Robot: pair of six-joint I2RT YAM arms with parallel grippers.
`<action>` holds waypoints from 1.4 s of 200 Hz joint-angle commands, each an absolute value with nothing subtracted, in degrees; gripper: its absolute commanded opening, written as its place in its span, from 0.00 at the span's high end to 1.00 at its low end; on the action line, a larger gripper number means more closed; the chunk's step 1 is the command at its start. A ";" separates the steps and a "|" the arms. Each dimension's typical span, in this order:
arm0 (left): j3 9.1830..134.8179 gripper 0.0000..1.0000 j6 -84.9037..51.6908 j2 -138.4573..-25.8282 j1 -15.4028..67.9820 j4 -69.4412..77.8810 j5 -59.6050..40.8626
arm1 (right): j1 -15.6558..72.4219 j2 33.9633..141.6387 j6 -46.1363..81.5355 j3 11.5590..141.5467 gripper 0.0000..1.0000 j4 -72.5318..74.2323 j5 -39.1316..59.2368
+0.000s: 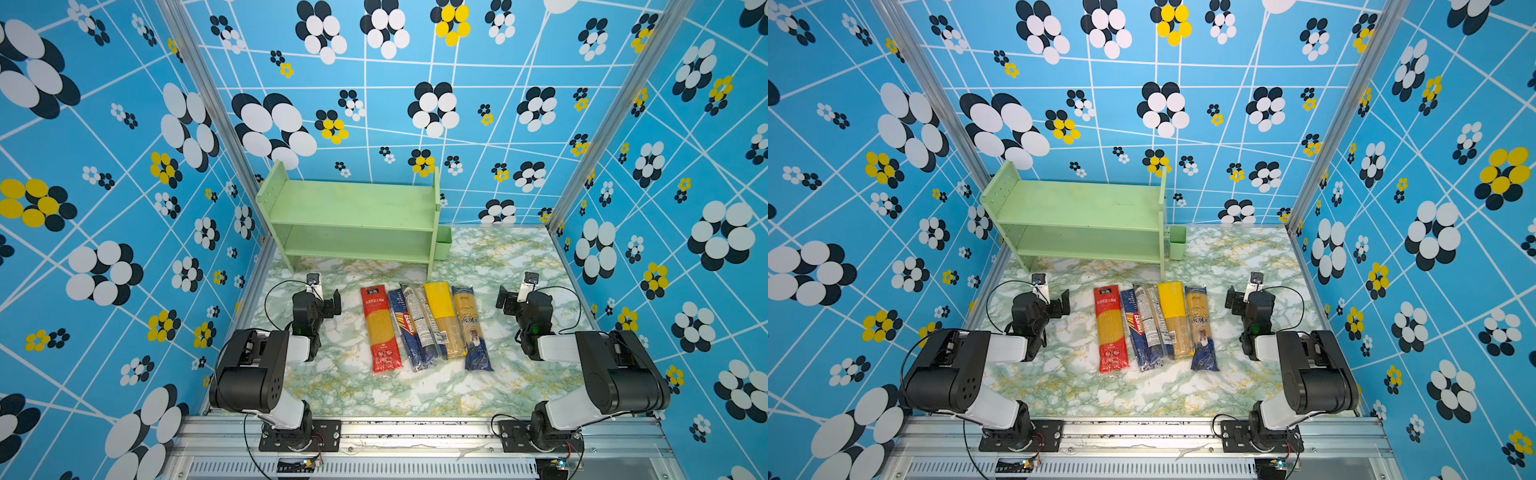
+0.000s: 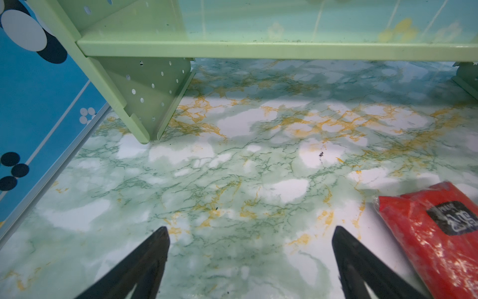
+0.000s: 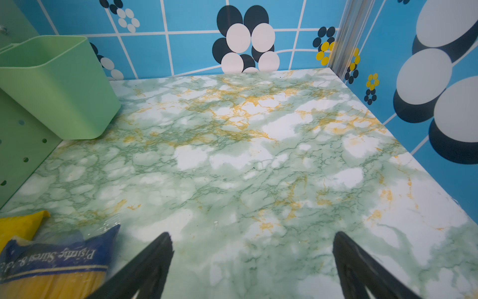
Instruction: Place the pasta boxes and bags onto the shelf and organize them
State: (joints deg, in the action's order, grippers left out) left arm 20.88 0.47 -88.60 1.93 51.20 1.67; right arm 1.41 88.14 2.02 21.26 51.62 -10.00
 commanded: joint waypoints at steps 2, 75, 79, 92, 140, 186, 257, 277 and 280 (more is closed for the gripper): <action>22.09 0.01 0.95 -88.25 1.53 51.50 -1.70 | 1.49 88.14 0.14 21.98 0.03 51.52 -6.50; 24.49 0.01 1.93 -85.09 1.53 44.56 -4.34 | 1.49 82.37 -0.04 24.52 0.04 41.72 -4.47; 24.33 0.01 1.93 -85.00 1.56 44.79 -4.38 | 1.49 82.14 -0.04 24.65 0.03 41.41 -4.48; 23.59 0.01 1.93 -84.67 1.56 45.90 -4.33 | 1.49 81.37 -0.09 24.92 0.04 39.87 -4.43; 23.55 0.01 2.23 -81.85 1.56 43.72 -5.86 | 1.58 76.00 -0.20 25.22 0.03 33.72 -2.35; 23.53 0.01 2.11 -78.13 0.64 40.90 -8.73 | 2.90 70.13 0.53 26.69 0.04 28.41 1.05; 22.06 0.01 0.83 -72.91 -1.26 40.32 -11.47 | 10.81 66.28 1.58 29.14 0.03 25.05 2.55; 22.16 0.01 1.63 -70.69 -2.05 39.23 -12.63 | 12.83 66.40 1.93 30.13 0.03 25.16 2.58; 22.18 0.01 1.97 -70.23 -2.17 38.94 -12.84 | 13.07 66.48 1.97 30.33 0.04 25.14 2.74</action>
